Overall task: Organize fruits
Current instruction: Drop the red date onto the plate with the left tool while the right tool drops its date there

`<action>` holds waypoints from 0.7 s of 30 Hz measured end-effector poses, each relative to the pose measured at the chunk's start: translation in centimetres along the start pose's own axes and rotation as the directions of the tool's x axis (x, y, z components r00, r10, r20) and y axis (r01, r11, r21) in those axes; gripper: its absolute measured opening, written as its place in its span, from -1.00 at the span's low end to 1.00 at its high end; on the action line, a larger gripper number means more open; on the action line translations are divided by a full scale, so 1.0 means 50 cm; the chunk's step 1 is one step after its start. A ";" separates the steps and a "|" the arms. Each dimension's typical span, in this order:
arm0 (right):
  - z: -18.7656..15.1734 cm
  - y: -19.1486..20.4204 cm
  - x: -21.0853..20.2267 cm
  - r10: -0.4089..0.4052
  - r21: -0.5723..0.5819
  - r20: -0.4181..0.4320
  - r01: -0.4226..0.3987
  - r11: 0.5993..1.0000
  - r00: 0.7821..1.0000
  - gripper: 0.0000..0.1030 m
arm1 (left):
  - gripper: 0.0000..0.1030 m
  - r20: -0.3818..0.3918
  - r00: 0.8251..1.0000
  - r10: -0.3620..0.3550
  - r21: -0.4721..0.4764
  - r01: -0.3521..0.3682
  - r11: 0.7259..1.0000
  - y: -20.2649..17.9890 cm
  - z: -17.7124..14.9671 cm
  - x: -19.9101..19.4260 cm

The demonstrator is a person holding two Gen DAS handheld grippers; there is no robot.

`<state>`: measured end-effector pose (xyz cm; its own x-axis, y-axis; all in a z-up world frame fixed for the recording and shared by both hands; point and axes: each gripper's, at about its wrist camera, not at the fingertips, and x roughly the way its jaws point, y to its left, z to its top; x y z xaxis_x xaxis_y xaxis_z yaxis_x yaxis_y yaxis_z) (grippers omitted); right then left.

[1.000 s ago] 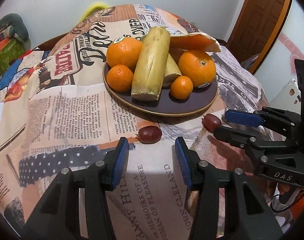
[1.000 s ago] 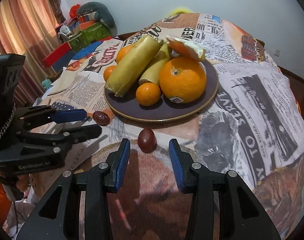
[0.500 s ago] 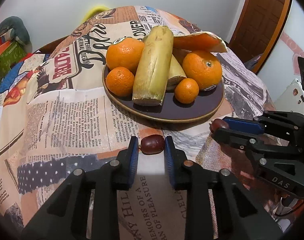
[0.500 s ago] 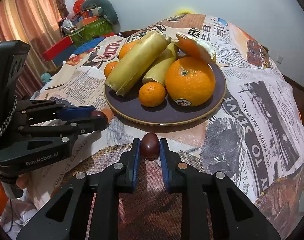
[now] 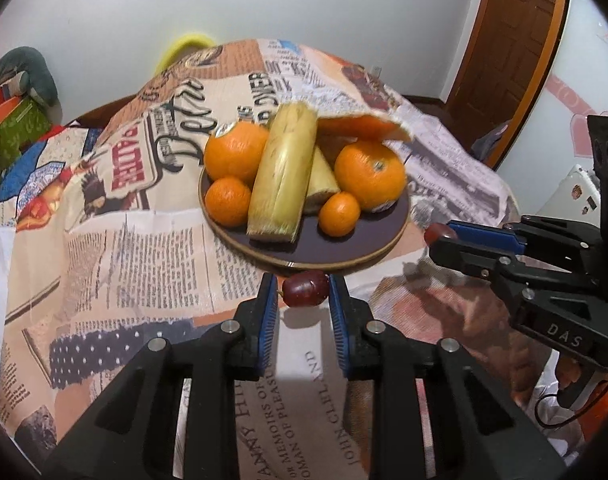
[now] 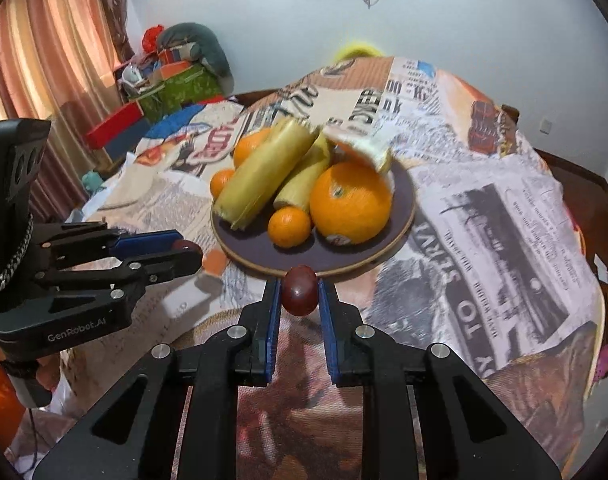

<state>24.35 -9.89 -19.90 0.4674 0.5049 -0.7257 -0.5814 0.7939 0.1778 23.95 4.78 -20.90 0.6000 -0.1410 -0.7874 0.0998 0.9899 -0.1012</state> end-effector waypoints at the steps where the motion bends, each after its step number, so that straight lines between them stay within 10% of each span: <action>1: 0.003 -0.002 -0.004 -0.004 0.001 0.008 0.004 1.000 1.000 -0.66 | -0.50 0.009 1.000 -0.002 0.001 0.002 1.000 -0.002 0.005 -0.004; 21: 0.026 -0.038 0.066 0.034 0.023 -0.016 -0.034 0.999 0.999 -0.66 | -0.50 -0.009 1.000 -0.014 0.001 0.014 1.000 -0.020 0.046 0.056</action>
<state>27.85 -9.27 -21.76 0.4369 0.5261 -0.7296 -0.5812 0.7842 0.2175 27.37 3.36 -21.58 0.5917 -0.1545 -0.7912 0.1088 0.9878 -0.1115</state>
